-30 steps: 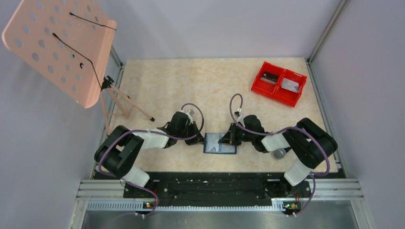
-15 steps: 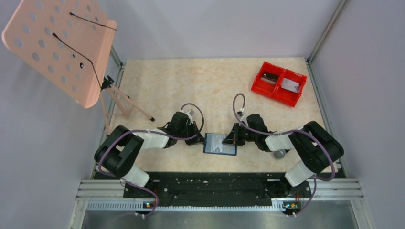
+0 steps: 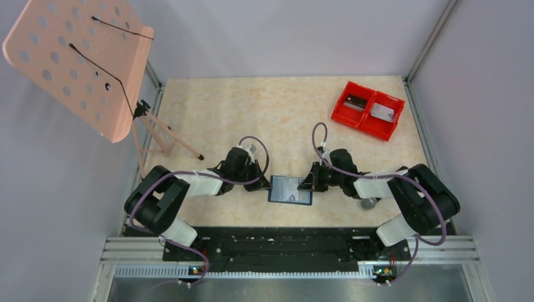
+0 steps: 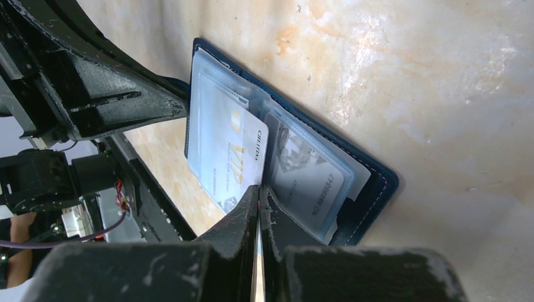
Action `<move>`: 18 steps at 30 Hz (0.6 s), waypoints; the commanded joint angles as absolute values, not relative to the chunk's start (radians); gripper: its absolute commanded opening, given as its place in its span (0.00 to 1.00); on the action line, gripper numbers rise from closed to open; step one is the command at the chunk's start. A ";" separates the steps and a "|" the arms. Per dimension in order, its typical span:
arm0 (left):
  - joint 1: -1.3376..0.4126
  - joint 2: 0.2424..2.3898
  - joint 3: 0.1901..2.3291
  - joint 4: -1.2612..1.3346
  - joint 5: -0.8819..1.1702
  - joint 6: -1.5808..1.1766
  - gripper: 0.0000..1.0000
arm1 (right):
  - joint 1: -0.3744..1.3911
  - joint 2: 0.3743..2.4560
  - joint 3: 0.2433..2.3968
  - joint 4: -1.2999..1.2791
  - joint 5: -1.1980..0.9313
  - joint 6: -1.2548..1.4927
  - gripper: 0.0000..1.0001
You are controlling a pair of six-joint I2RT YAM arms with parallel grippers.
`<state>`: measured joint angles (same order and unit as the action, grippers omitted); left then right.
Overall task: Take the credit cards out of the card holder
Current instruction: Remove the credit card from the card holder.
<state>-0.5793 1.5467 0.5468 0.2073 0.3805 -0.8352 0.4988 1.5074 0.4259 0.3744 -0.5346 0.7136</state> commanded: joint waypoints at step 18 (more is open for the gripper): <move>-0.590 1.552 0.531 0.081 0.343 -0.800 0.00 | 0.439 1.436 0.460 0.348 -0.609 0.710 0.00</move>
<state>-0.5842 1.5398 0.5484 0.1986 0.3698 -0.8352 0.4484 1.3842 0.4263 0.2623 -0.5686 0.6895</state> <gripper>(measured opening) 0.011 0.004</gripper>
